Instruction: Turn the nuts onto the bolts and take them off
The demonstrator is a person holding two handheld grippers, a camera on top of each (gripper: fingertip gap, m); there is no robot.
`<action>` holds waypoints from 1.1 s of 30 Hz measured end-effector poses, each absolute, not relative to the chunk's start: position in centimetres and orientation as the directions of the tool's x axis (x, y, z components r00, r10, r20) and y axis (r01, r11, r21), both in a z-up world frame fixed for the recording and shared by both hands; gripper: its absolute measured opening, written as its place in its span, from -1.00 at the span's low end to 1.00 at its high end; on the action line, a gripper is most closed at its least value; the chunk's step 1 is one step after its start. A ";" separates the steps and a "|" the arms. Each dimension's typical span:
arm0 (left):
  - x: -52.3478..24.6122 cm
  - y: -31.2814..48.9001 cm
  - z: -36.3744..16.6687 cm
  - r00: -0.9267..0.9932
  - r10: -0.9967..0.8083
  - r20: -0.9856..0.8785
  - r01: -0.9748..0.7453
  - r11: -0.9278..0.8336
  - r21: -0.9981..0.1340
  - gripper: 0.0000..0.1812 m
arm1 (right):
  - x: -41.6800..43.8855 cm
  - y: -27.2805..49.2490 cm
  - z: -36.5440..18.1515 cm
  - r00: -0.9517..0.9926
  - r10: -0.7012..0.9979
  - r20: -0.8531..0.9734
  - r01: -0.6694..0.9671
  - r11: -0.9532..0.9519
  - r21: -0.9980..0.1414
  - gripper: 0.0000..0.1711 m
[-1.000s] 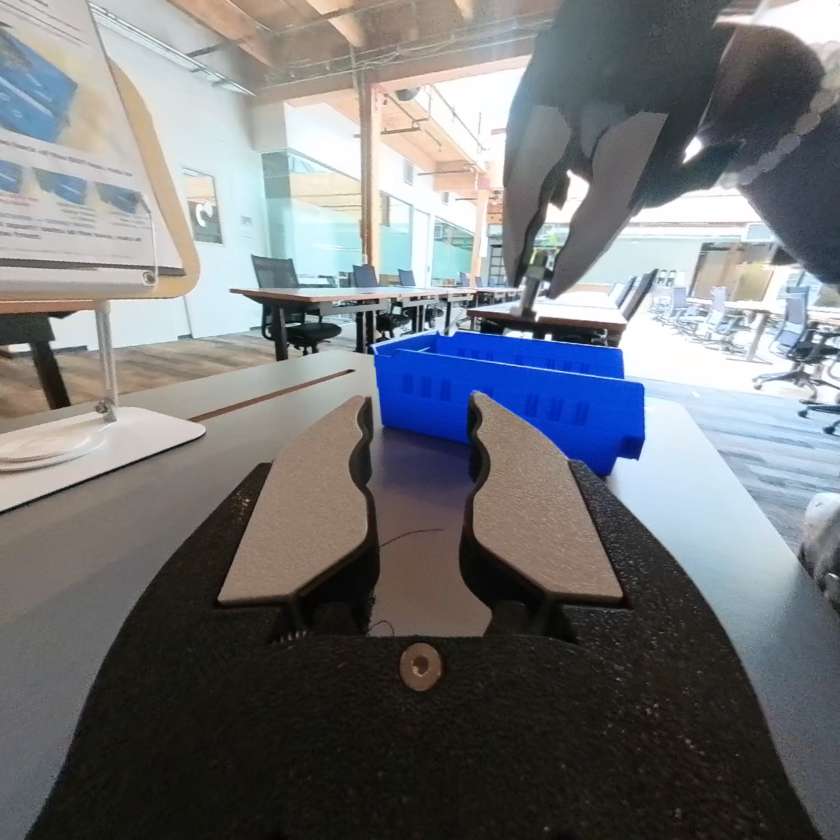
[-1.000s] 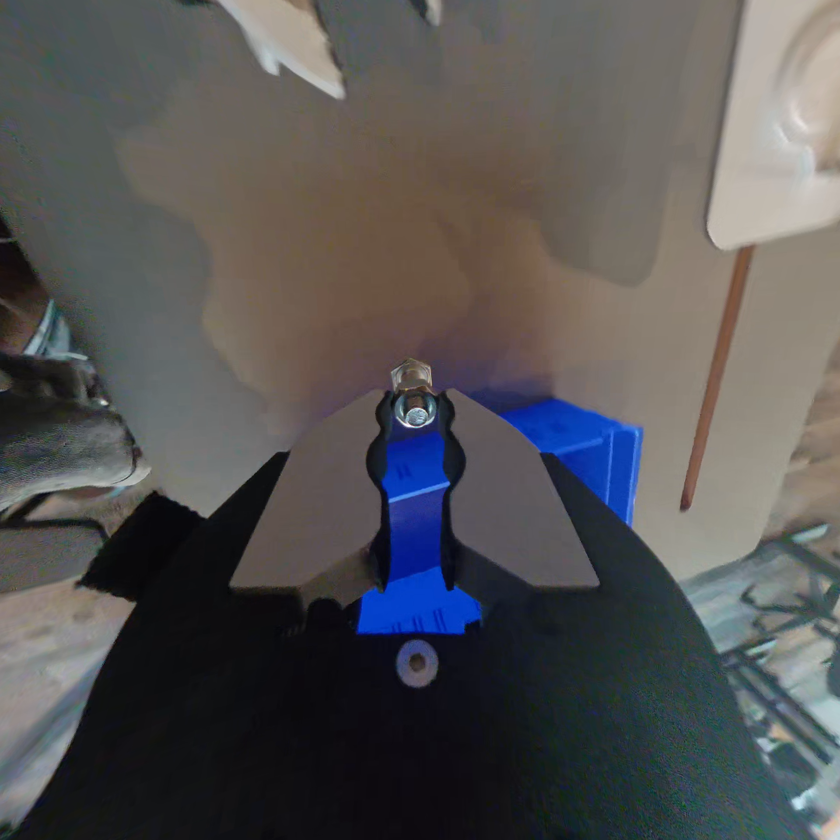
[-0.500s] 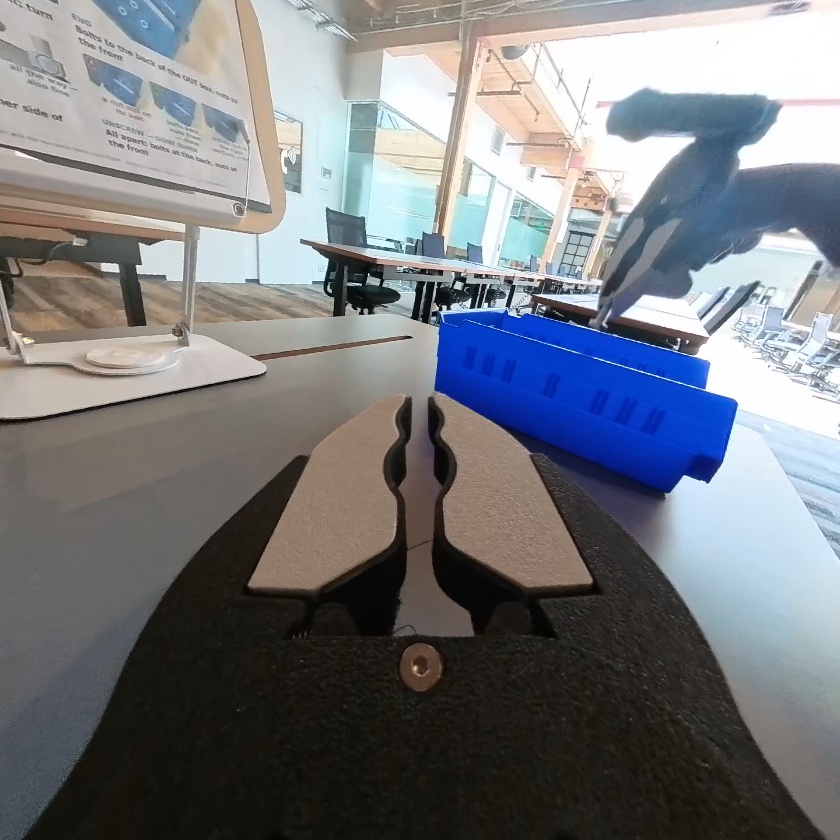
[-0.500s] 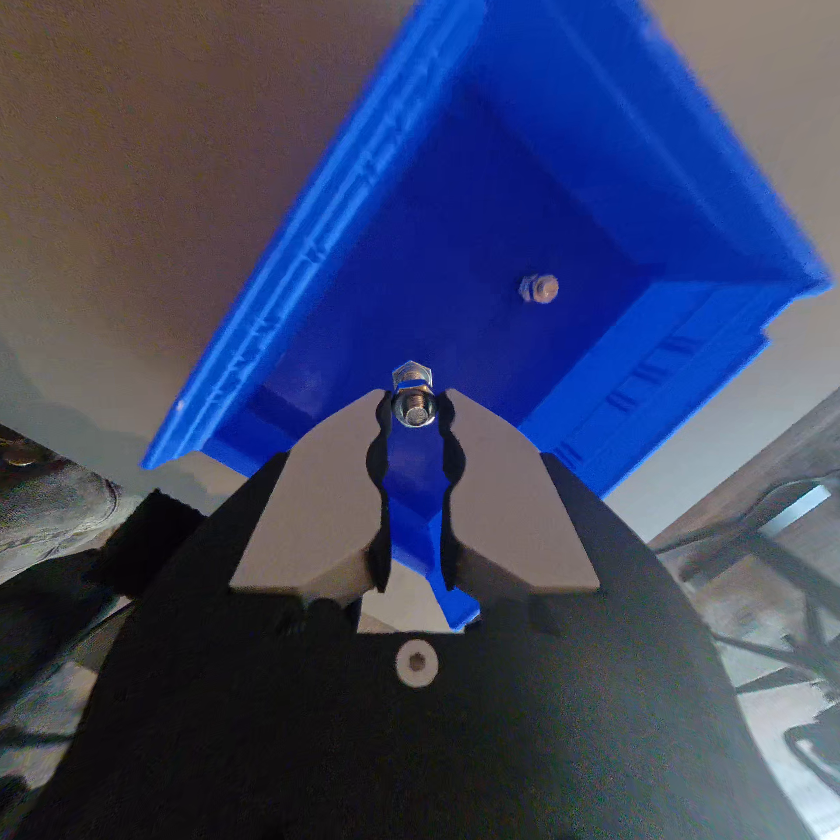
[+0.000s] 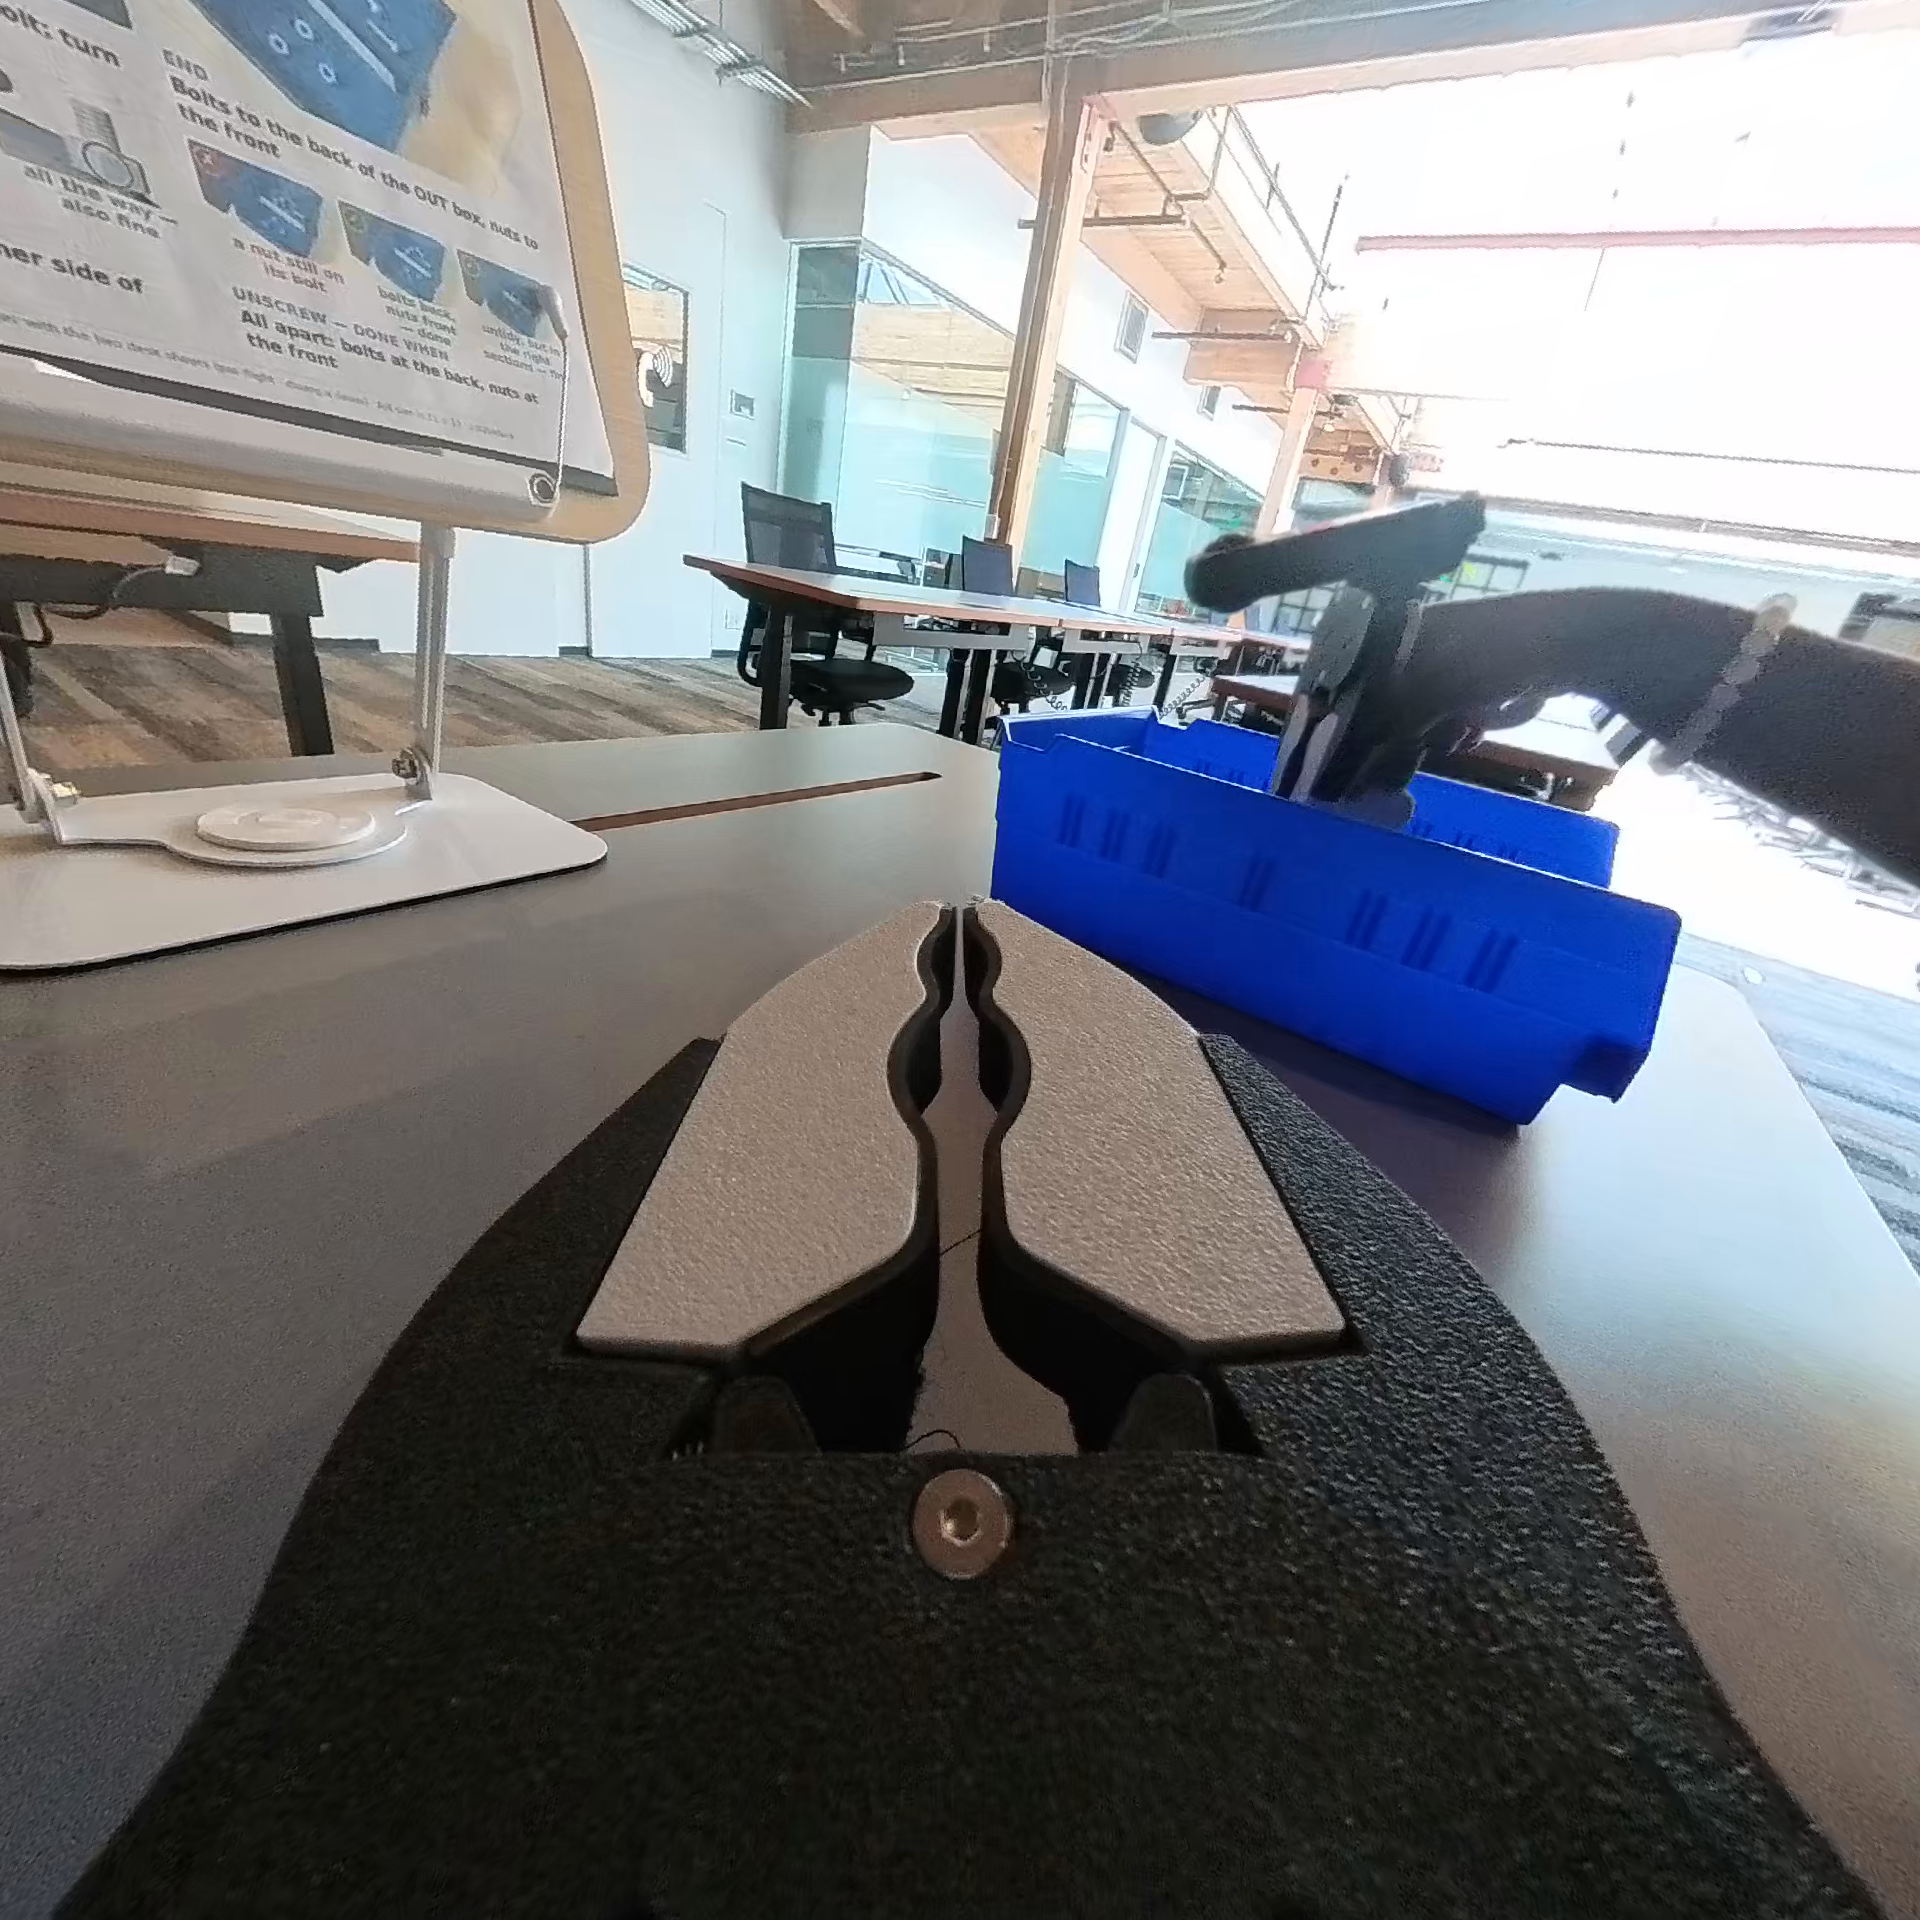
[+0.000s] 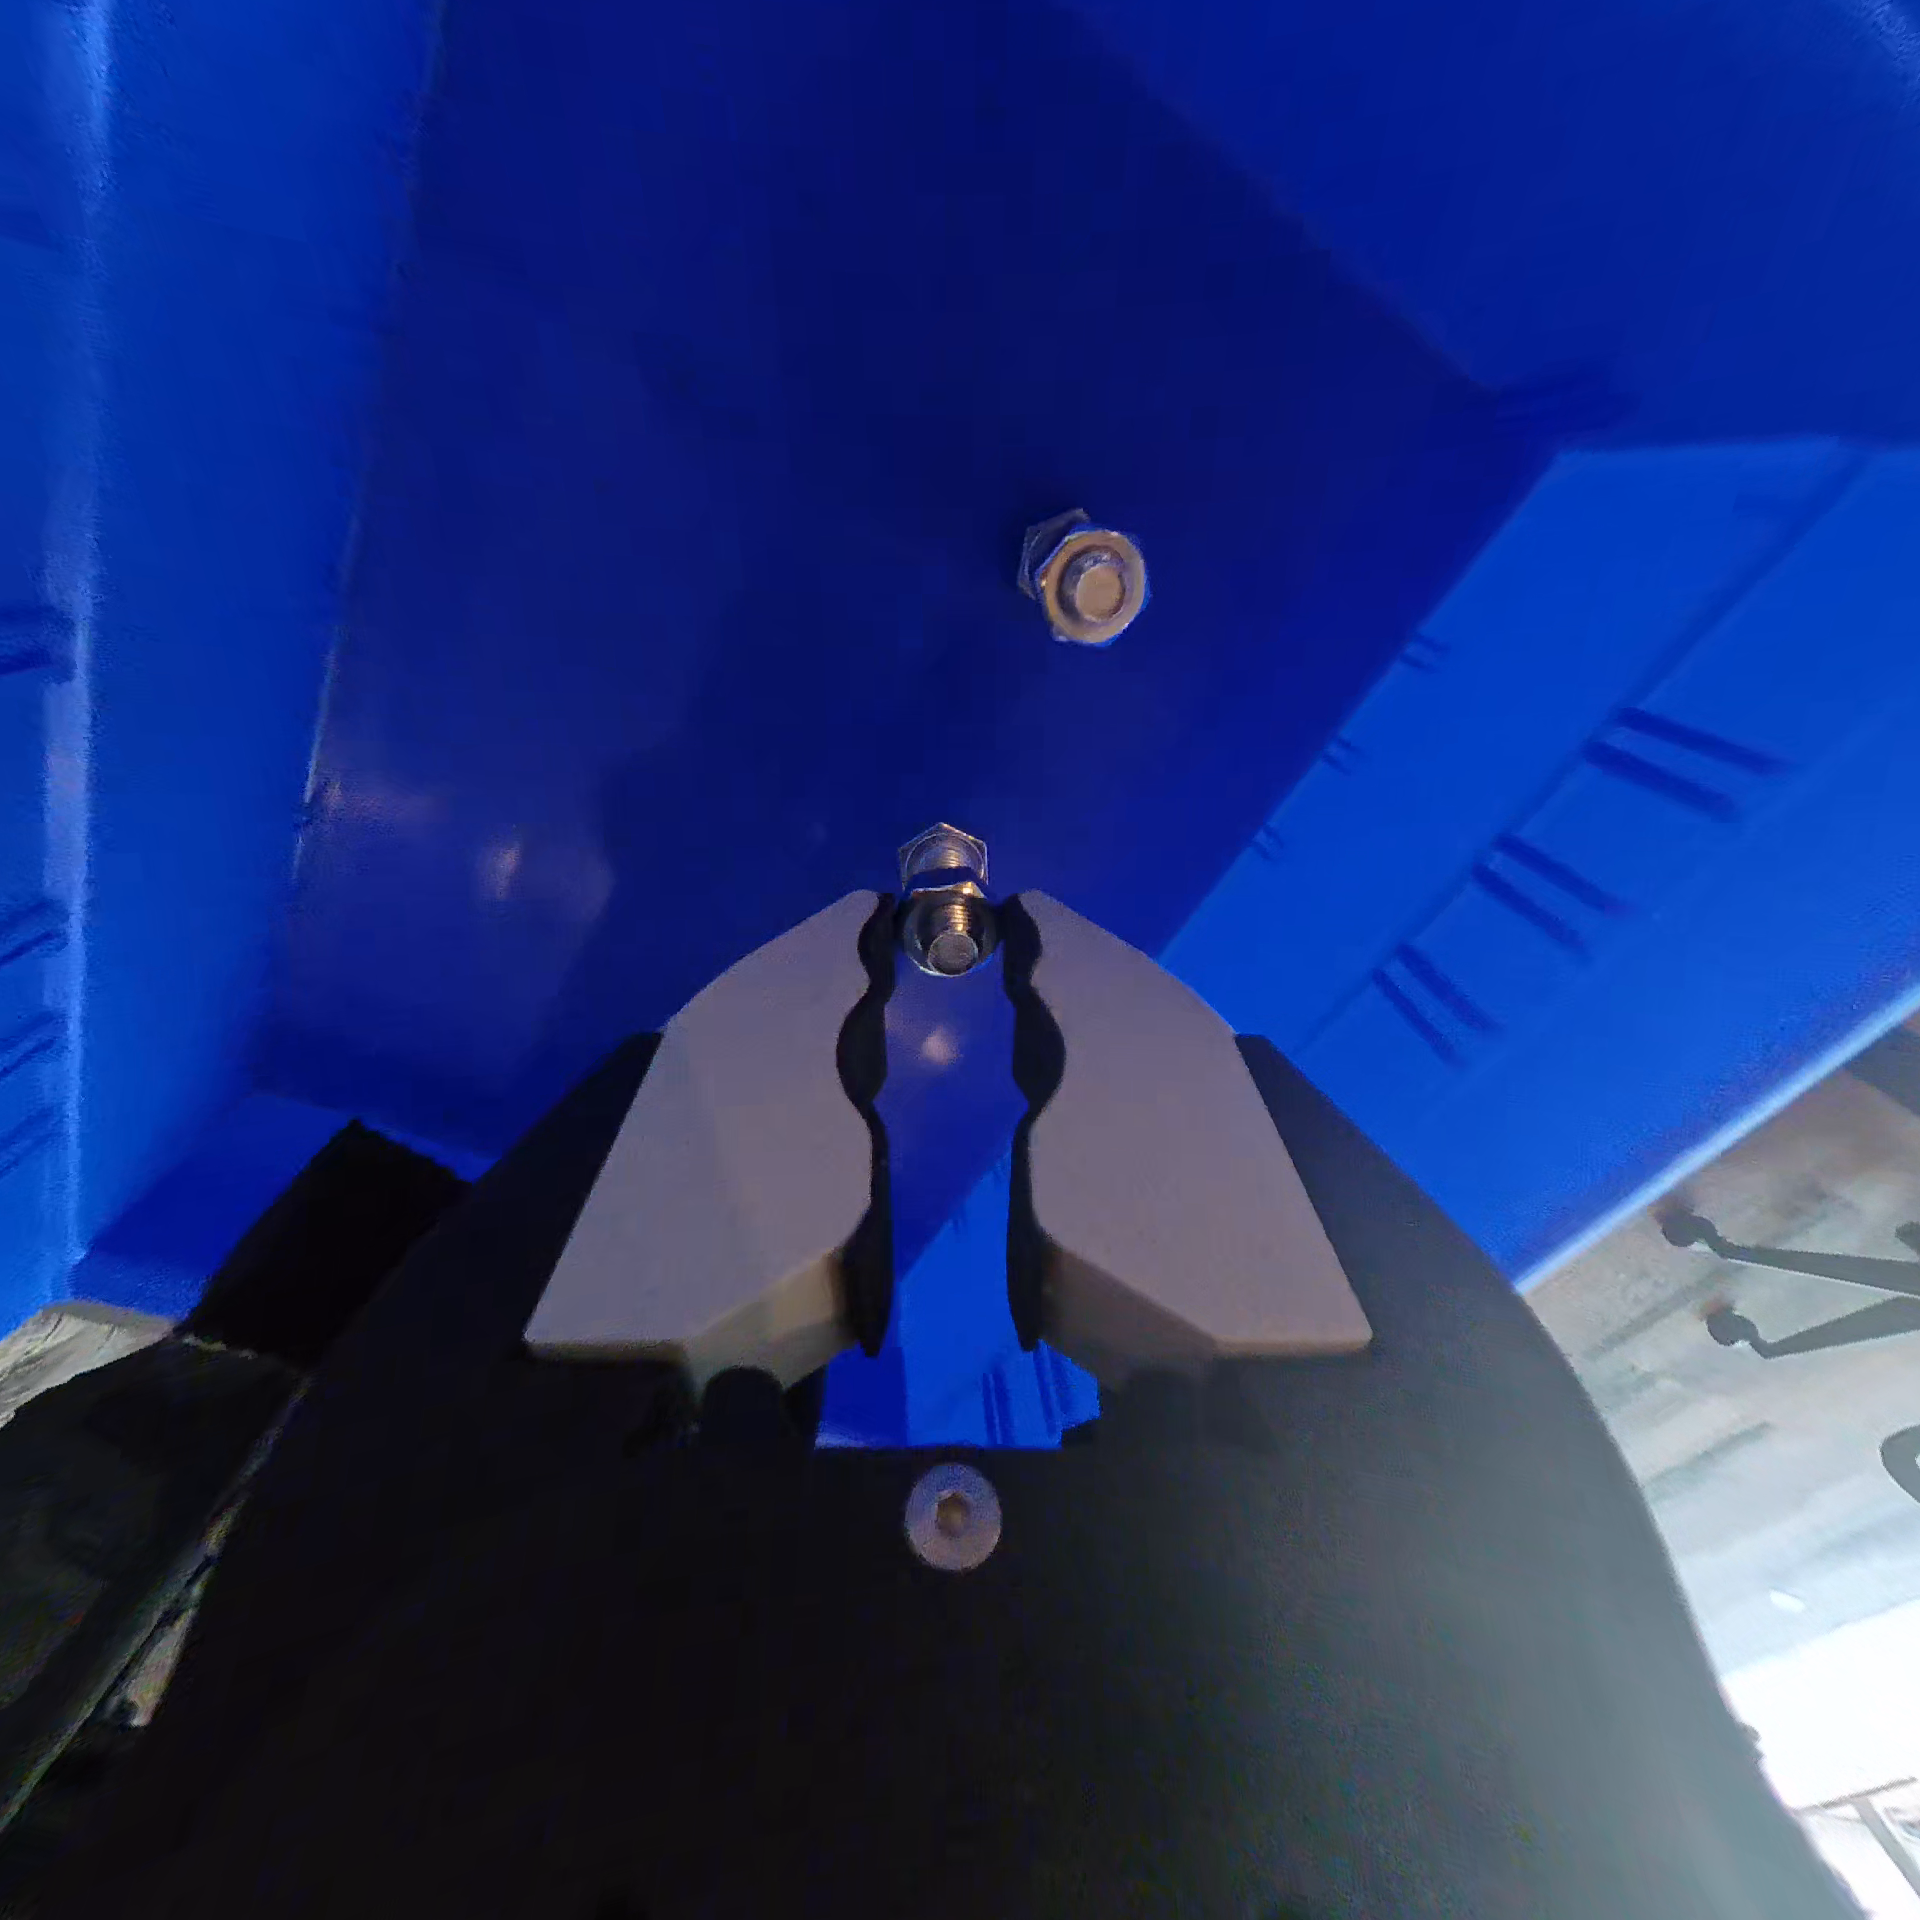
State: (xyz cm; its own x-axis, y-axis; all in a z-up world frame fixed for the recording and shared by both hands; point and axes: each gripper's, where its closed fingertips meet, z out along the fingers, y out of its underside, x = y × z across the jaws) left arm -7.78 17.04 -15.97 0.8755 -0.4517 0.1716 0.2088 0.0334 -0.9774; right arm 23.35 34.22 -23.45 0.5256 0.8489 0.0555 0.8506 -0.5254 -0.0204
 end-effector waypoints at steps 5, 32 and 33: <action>-7.6 17.0 -15.9 0.870 -0.465 0.164 0.203 0.035 -0.979 -0.96 | 23.2 35.2 -24.6 0.546 0.836 0.054 0.838 -0.545 -0.039 -0.77; -6.7 17.1 -16.6 0.841 -0.515 0.166 0.183 -0.018 -0.983 -0.09 | 21.0 33.7 -18.2 0.588 0.797 0.140 0.774 -0.504 -0.383 0.60; -6.6 17.1 -16.7 0.840 -0.517 0.167 0.181 -0.024 -0.983 -0.03 | 21.0 33.5 -17.9 0.594 0.792 0.143 0.767 -0.503 -0.398 0.67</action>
